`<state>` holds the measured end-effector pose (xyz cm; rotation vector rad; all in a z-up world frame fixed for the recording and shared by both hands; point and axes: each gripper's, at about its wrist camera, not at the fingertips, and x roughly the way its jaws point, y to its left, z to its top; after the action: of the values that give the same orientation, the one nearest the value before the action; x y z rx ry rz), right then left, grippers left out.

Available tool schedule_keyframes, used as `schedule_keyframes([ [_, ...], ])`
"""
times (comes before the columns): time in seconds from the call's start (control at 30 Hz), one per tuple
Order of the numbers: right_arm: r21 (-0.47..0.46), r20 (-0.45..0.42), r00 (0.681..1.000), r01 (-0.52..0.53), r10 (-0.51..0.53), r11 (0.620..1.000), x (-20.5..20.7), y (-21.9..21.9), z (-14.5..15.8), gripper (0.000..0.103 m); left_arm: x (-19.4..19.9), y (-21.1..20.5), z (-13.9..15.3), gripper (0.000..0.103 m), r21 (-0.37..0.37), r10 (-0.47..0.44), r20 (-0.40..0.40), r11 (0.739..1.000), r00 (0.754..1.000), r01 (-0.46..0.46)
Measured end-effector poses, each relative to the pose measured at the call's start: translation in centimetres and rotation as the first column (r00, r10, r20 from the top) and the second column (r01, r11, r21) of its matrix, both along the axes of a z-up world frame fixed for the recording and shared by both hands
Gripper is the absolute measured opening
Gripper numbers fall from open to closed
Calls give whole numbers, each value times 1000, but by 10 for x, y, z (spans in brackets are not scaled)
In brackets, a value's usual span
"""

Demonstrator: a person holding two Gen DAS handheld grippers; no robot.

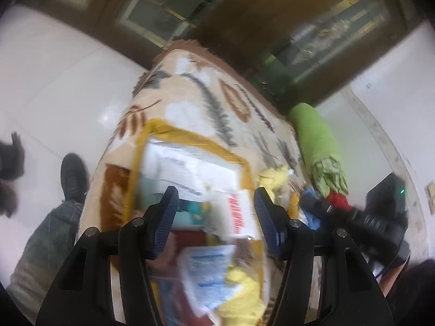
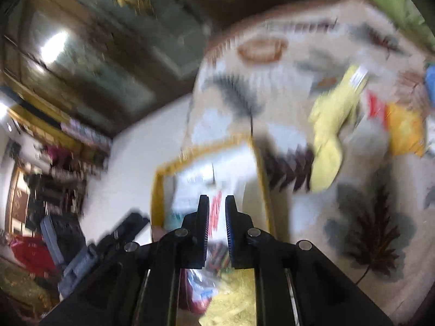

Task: Organize soft objects
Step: 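Grasp the yellow towel with the left tool while the right tool grasps the yellow snack pouch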

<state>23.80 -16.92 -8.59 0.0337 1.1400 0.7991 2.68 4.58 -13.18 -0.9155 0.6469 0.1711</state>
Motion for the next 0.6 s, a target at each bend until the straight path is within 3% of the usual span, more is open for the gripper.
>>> schedule_keyframes([
  [0.13,83,122,989,74,-84,994,8,-32,48,12,13,-18,25,58,30,-53,19,998,998,53],
  [0.2,165,199,964,146,-178,975,19,-53,78,12,28,-28,40,58,46,-91,32,995,995,89],
  [0.27,189,277,930,195,-242,963,38,-63,108,12,48,-37,51,58,51,-132,34,990,991,130],
  [0.3,175,302,920,206,-251,963,47,-63,117,21,57,-43,55,58,60,-142,27,988,990,140],
  [0.33,143,344,902,223,-260,964,59,-62,127,46,66,-48,59,58,73,-153,22,986,988,151],
  [0.37,135,370,884,252,-285,958,64,-64,131,61,76,-54,63,58,87,-167,12,982,986,166],
  [0.4,135,388,864,292,-322,947,68,-68,132,83,88,-62,65,58,94,-190,-10,977,982,190],
  [0.43,142,391,849,326,-356,935,71,-71,130,84,98,-66,64,58,94,-211,-32,972,977,213],
  [0.5,163,362,868,300,-340,940,78,-80,116,85,116,-76,61,58,97,-250,-67,962,966,255],
  [0.6,127,153,941,283,-301,951,100,-85,76,85,145,-85,54,58,136,-285,-133,944,949,302],
])
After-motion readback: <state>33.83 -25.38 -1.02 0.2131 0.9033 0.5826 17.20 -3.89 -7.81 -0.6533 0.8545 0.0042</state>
